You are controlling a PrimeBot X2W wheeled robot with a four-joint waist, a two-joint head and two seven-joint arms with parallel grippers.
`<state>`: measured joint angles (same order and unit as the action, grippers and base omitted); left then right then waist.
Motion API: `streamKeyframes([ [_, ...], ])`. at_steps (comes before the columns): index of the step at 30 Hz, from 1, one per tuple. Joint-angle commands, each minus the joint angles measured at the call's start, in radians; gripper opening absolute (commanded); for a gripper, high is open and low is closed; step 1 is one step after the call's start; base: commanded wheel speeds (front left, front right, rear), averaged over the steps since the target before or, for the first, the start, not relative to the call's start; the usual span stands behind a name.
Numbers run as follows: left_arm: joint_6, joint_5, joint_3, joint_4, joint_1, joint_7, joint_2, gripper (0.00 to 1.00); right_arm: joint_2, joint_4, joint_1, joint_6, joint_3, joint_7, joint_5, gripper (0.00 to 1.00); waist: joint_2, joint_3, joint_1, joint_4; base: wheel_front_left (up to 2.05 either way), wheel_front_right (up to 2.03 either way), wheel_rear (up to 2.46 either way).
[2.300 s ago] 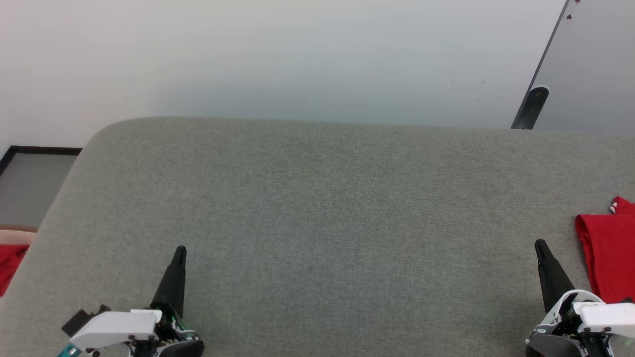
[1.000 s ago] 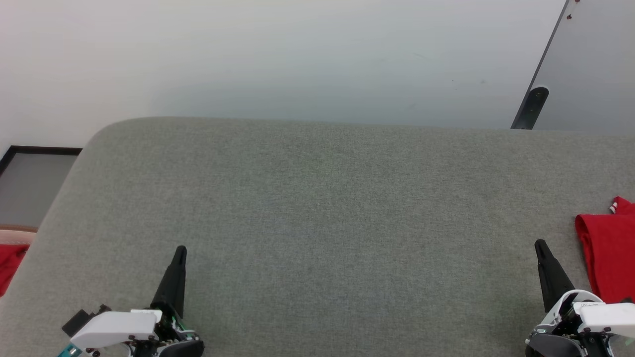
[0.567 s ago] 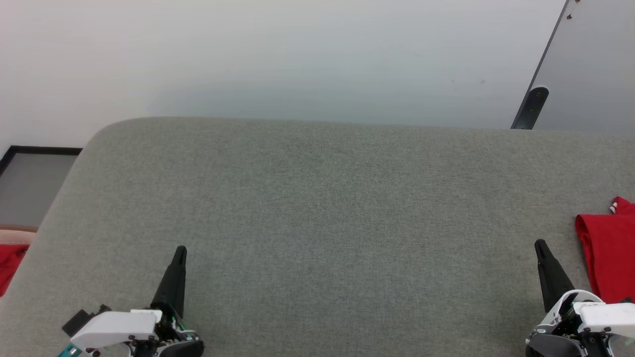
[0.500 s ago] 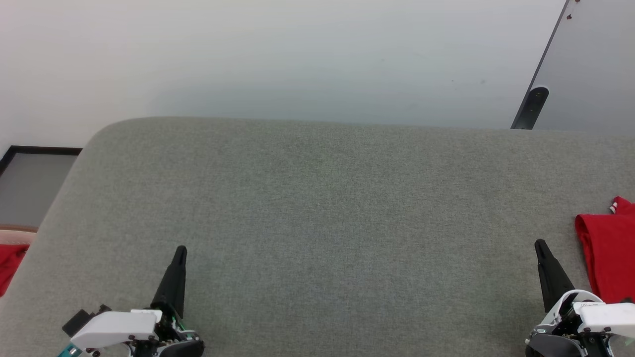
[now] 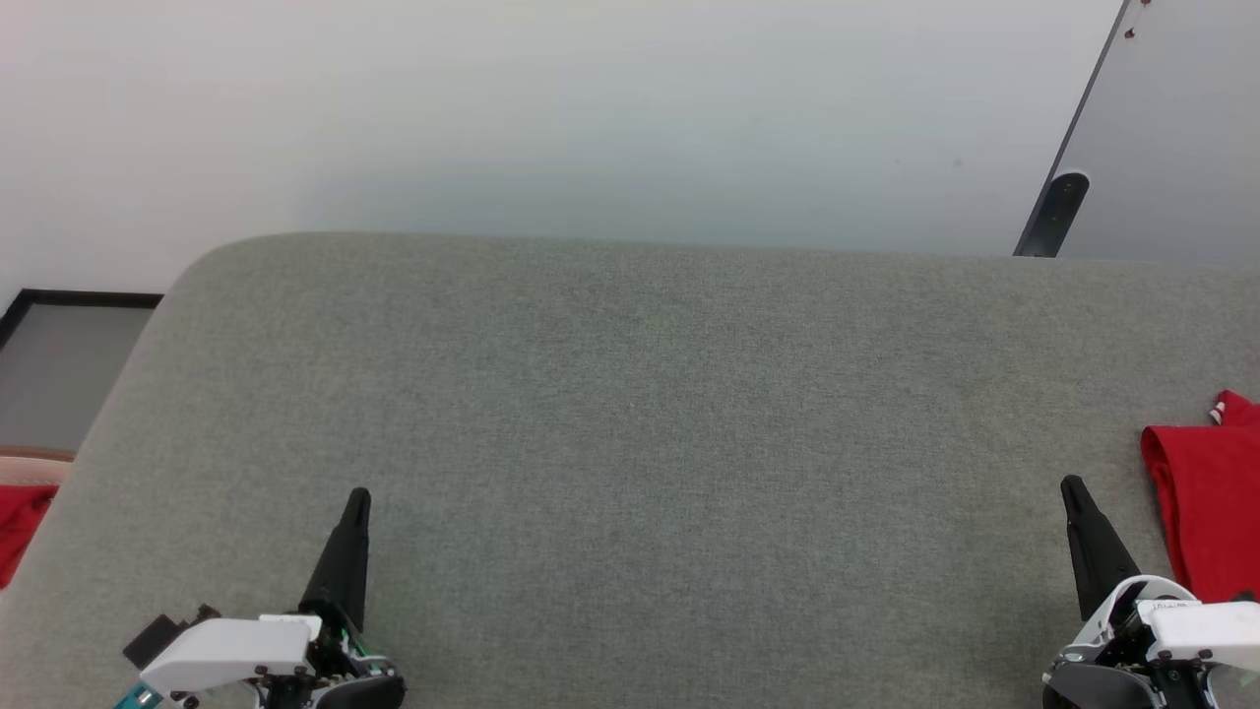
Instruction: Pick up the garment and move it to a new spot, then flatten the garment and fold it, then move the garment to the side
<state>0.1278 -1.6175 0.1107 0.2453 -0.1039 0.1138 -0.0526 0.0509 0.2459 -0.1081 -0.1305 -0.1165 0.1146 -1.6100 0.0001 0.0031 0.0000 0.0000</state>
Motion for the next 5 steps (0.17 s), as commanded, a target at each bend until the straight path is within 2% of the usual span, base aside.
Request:
streamKeyframes([
  [1, 0.006, 0.005, 0.003, 0.002, -0.009, 0.000, 0.002, 0.00, -0.003, 0.001, -0.002, 0.000, 0.003, 0.001, -0.004, 0.00, -0.0001, 0.000, 0.0000, 0.000, 0.00, 0.00, 0.00],
  [5, 0.006, 0.005, 0.003, 0.002, -0.009, 0.001, 0.002, 0.00, -0.003, 0.001, -0.002, 0.000, 0.003, 0.001, -0.004, 0.00, -0.0001, 0.000, 0.0000, 0.000, 0.00, 0.00, 0.00],
])
